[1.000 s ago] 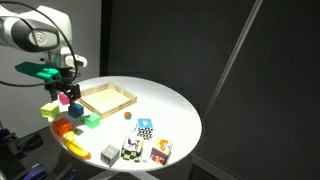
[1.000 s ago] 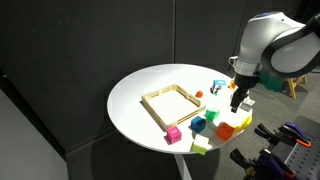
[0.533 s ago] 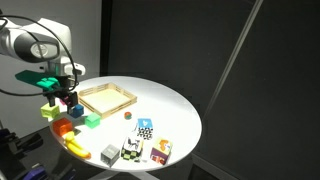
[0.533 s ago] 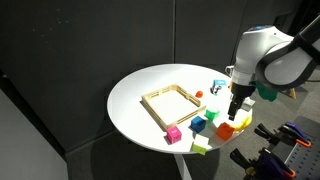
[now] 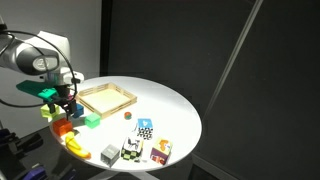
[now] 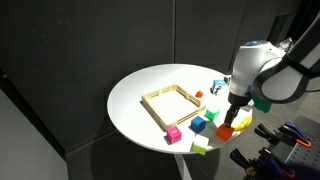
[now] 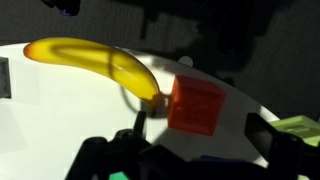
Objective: Put the orange onto the green block
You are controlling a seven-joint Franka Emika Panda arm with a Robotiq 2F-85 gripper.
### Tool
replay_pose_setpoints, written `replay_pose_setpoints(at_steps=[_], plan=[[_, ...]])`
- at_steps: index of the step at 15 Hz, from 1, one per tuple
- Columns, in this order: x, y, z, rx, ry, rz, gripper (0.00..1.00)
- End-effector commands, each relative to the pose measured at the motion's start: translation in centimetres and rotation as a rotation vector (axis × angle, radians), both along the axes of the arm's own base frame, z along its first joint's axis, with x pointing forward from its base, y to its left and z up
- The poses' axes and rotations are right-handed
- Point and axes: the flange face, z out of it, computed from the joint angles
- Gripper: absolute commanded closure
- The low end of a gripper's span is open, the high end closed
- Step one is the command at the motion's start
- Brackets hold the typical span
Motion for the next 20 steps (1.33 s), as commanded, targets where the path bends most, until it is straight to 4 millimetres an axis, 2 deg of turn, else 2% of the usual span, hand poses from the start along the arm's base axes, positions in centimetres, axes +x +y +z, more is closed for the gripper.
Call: replay_pose_setpoints(at_steps=[1, 11, 17, 18, 19, 20], plan=[[-0.1, 0.3, -1.2, -0.008, -0.02, -0.01, 0.0], [-0.4, -0.1, -4.0, -0.035, -0.015, -0.019, 0.0], [-0.2, 0.0, -4.8, -0.049, -0.013, -0.017, 0.0], [-0.2, 0.0, -4.8, -0.049, -0.012, -0.016, 0.25], [-0.2, 0.1, -4.7, -0.05, -0.013, -0.014, 0.26], [-0.1, 0.1, -4.7, -0.05, -0.014, -0.012, 0.34]])
